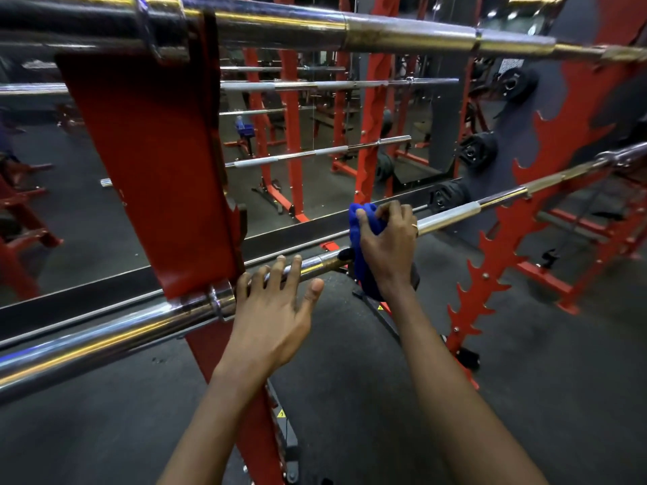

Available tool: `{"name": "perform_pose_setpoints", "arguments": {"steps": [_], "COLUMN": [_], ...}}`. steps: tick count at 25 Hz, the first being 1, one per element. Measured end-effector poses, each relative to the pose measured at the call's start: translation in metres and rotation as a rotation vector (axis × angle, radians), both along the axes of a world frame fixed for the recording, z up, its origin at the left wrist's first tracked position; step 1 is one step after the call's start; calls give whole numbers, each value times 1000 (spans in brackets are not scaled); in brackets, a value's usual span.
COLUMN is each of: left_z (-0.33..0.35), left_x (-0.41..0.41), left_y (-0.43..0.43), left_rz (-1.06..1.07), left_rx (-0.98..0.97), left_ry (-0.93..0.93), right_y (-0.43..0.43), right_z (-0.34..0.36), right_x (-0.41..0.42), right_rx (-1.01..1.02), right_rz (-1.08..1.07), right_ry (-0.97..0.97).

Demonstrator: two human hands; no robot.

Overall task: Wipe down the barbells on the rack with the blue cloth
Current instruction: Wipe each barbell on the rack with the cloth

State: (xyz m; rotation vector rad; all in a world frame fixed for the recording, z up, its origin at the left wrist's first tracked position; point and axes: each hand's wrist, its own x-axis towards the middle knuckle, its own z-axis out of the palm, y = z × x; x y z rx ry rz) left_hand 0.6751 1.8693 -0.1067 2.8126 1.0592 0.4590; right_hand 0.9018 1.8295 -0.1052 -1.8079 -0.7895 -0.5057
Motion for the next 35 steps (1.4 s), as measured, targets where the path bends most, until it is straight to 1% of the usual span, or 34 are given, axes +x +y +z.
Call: {"name": "perform_pose_setpoints", "arguments": {"steps": [3, 4, 6, 7, 8, 9, 11, 12, 13, 15, 16, 17, 18, 19, 21, 22, 23, 26, 27, 28, 30, 31, 32, 33, 34, 35], "left_z": [1, 4, 8, 10, 10, 11, 13, 13, 14, 14, 13, 12, 11, 11, 12, 13, 13, 16, 16, 17, 17, 17, 17, 17, 17, 16], "left_x": [3, 5, 13, 19, 26, 33, 43, 46, 47, 46, 46, 46, 46, 46, 46, 46, 47, 47, 46, 46, 44, 44, 44, 45, 44, 44], "left_y": [-1, -2, -4, -2, 2, 6, 16, 20, 23, 25, 25, 24, 23, 24, 24, 23, 23, 21, 21, 20, 18, 18, 18, 19, 19, 20], "left_rz": [43, 51, 64, 56, 35, 8, -19, -17, -14, -14, -17, -20, -18, -13, -2, -3, -6, -3, -3, -5, -8, -11, -14, -13, -8, -6], "left_rx": [85, 93, 104, 136, 167, 180, 130, 98, 75, 66, 76, 86, 87, 78, 62, 61, 63, 62, 60, 65, 84, 89, 86, 74, 63, 56], "left_ry": [121, 153, 187, 177, 146, 113, 95, 109, 127, 129, 126, 127, 128, 130, 127, 122, 114, 74, 65, 54, 48, 44, 37, 31, 27, 22], "right_y": [-14, -20, -26, -26, -25, -25, -21, -18, -18, -20, -23, -25, -26, -25, -19, -12, -3, 20, 25, 28, 29, 30, 33, 35, 31, 23], "right_z": [-34, -43, -46, -44, -40, -35, -34, -39, -44, -58, -61, -59, -59, -59, -57, -59, -61, -71, -79, -85, -76, -67, -55, -49, -43, -42], "right_x": [-21, -17, 14, 34, 51, 66, 68, 58, 43, 24, 30, 42, 53, 59, 51, 39, 26, -21, -36, -48, -46, -33, -12, 7, 14, 14], "right_rx": [-264, -304, -241, -184, -121, -50, 40, 52, 40, -17, -48, -49, -6, 60, 240, 329, 431, 821, 897, 949, 1058, 1140, 1215, 1240, 1256, 1233], "right_rz": [162, 221, 299, 299, 272, 222, 85, 54, 86, 294, 367, 384, 347, 274, 102, 54, 51, 181, 275, 397, 633, 805, 910, 946, 1014, 927], "right_ry": [-253, -346, -462, -461, -412, -318, -99, -52, -88, -308, -402, -444, -406, -304, -22, 139, 305, 917, 1086, 1209, 1310, 1376, 1384, 1362, 1398, 1423]}}
